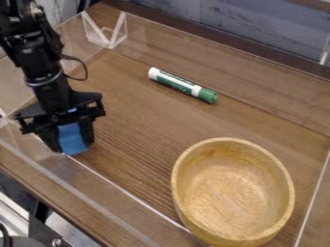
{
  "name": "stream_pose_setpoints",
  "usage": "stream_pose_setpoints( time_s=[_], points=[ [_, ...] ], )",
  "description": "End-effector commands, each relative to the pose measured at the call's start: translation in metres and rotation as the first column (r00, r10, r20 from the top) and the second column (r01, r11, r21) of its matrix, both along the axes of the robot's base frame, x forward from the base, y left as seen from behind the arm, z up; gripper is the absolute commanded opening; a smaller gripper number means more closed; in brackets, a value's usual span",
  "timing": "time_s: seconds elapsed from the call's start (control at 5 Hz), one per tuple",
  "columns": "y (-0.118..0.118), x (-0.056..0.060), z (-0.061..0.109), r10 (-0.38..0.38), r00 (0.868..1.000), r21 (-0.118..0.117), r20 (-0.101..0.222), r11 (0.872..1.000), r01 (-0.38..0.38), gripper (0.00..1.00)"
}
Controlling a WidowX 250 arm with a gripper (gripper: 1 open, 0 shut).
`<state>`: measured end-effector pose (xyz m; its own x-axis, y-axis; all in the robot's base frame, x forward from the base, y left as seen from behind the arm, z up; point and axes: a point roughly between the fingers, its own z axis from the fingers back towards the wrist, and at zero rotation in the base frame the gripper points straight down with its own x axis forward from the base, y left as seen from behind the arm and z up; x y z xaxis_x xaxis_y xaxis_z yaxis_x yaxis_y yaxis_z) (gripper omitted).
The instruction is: Put the blue block in the brown bowl
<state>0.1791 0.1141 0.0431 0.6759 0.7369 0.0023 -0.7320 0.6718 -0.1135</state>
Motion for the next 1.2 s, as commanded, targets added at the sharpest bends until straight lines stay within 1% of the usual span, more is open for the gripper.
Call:
stream_pose_setpoints(
  time_s=[0.0,0.2,0.6,0.8,1.0],
  points=[
    [0.011,0.011,0.019,-0.003,0.998,0.035,0.069,0.999,0.0,0.0],
    [0.014,0.014,0.022,-0.004,0.996,0.031,0.088,1.0,0.002,0.0],
    [0.017,0.018,0.035,-0.018,0.993,0.033,0.115,0.999,0.015,0.0],
    [0.016,0.018,0.041,-0.026,0.993,0.036,0.119,0.999,0.021,0.0],
    [0.016,0.018,0.048,-0.017,0.992,0.036,0.124,0.999,0.013,0.0]
  ],
)
